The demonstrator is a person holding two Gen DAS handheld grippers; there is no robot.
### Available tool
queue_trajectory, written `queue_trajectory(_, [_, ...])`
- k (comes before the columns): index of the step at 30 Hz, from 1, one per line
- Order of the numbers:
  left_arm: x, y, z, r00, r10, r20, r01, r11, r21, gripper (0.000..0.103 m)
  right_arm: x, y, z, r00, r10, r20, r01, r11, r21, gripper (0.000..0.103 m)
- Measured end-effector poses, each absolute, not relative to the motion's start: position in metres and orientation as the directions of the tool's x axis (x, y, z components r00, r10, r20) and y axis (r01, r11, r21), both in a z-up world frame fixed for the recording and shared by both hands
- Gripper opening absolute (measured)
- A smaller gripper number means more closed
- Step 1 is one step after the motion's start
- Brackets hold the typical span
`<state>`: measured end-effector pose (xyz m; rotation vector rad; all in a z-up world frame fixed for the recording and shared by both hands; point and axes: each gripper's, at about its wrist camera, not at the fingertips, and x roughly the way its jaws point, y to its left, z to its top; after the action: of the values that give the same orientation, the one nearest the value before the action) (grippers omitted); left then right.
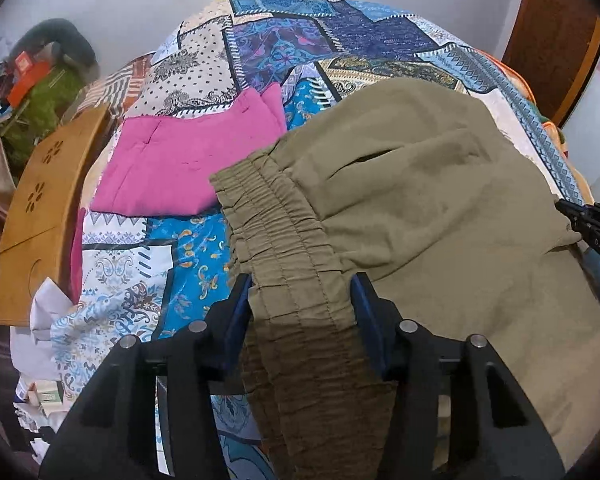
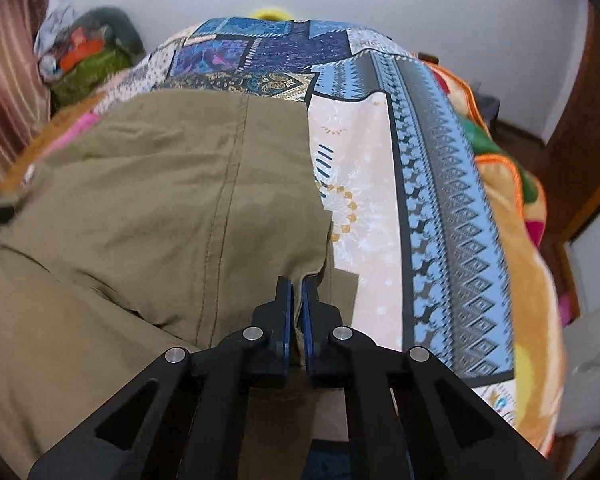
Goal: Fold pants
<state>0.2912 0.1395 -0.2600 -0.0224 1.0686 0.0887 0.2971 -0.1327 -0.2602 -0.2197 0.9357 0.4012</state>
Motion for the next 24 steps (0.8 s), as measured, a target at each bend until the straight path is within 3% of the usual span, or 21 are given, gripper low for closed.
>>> queue_trajectory(8, [0.287, 0.155, -0.260, 0.473, -0.016, -0.881, -0.099, 0.993, -0.071, 0.057, 0.314, -0.137, -0.269, 0.435, 0.207, -0.876, -0.436, 0.900, -0.004, 0.003])
queue_trajectory(13, [0.276, 0.154, -0.236, 0.498, 0.018, -0.867, -0.085, 0.996, -0.028, 0.060, 0.308, -0.142, -0.250, 0.427, 0.205, -0.881, -0.452, 0.892, -0.011, 0.008])
queue_trajectory(15, [0.275, 0.157, -0.225, 0.518, 0.028, -0.855, -0.068, 0.998, -0.008, 0.066, 0.302, -0.148, -0.239, 0.437, 0.221, -0.872, -0.445, 0.895, 0.003, 0.010])
queue_trajectory(18, [0.279, 0.168, -0.211, 0.552, 0.072, -0.831, -0.087, 0.996, 0.028, 0.075, 0.301, -0.155, -0.219, 0.464, 0.264, -0.846, -0.435, 0.899, 0.042, 0.029])
queue_trajectory(20, [0.289, 0.177, -0.206, 0.560, 0.086, -0.824, -0.101, 0.994, 0.035, 0.075, 0.304, -0.155, -0.207, 0.498, 0.285, -0.819, -0.428, 0.902, 0.054, 0.049])
queue_trajectory(24, [0.316, 0.195, -0.209, 0.558, 0.076, -0.826, -0.122, 0.992, 0.009, 0.077, 0.324, -0.141, -0.191, 0.545, 0.314, -0.778, -0.431, 0.900, 0.061, 0.052])
